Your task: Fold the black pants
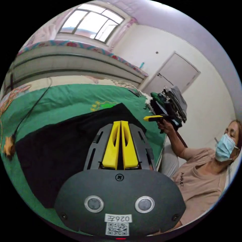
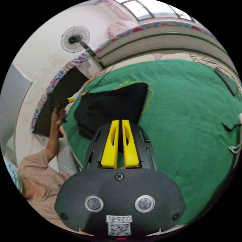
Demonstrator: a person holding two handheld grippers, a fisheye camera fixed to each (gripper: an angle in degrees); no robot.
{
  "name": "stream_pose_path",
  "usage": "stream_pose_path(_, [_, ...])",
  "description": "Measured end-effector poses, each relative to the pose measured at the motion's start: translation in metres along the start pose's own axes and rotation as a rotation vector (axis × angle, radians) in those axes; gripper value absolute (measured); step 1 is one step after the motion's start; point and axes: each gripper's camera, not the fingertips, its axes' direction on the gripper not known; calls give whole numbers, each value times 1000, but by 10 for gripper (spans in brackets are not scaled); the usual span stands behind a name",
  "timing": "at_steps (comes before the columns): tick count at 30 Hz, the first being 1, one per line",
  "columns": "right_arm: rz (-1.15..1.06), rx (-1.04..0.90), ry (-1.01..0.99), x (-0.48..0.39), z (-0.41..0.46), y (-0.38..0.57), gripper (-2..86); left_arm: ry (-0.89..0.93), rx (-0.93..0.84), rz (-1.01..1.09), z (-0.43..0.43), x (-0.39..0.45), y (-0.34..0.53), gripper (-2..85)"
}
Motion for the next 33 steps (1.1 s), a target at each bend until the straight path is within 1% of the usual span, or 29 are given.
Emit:
stream_pose_path(1, [16,-11,45,5,-1,0,51,34,-43,40,24,14,-15,-9])
stream_pose_path(3, [48,-16,14,14,0,2,79,14,-78,56,59,28,-37,-8])
stream_pose_path(4, [71,-21,-26,20,1,2,93,3,-111,45,82,33,-52,-6])
stream_pose_path(6, [106,-36,-40,28,6,3,98,-11,-164,4,115,36,-76,1])
stream_pose_path(8, [127,-98,-43,36,21,2,111,-37,-228,-31,147,38,-99,35])
stream_pose_path(10, [121,-142,-88,37,33,1,112,-75,-355,-82,190,39,-125,90])
stream_pose_path(11, [124,-115,-54,35,32,1,109,-80,-390,-93,200,40,-130,98])
stream_pose_path(13, [103,-123,-12,28,32,1,109,-117,-523,-134,236,42,-146,137])
stream_pose_path(15, [67,-127,27,21,31,2,79,-142,-599,-149,257,45,-152,168])
stream_pose_path(19, [37,-88,57,7,22,2,29,-138,-665,-145,280,65,-161,258])
stream_pose_path(21, [0,-61,75,-3,14,3,18,-132,-714,-134,288,75,-166,268])
stream_pose_path(23, [-25,-45,78,-14,5,6,6,-210,-805,-103,297,85,-169,246])
stream_pose_path(24, [-28,-42,73,-15,2,7,4,-334,-871,-69,304,92,-169,176])
stream_pose_path(25, [-35,-41,53,-17,-4,10,3,-459,-932,-14,310,98,-169,134])
stream_pose_path(27, [-31,-48,13,-15,-11,13,2,-468,-987,-11,315,102,-171,108])
stream_pose_path(28, [-24,-42,-31,-12,-17,14,2,-480,-982,-3,311,106,-175,84])
stream_pose_path(29, [-16,-37,-76,-7,-25,16,2,-476,-971,0,307,108,-177,79])
stream_pose_path(32, [-31,7,-162,1,-56,20,2,-407,-875,4,278,121,-191,63])
stream_pose_path(33, [-38,20,-168,1,-64,21,2,-362,-809,2,260,126,-197,61])
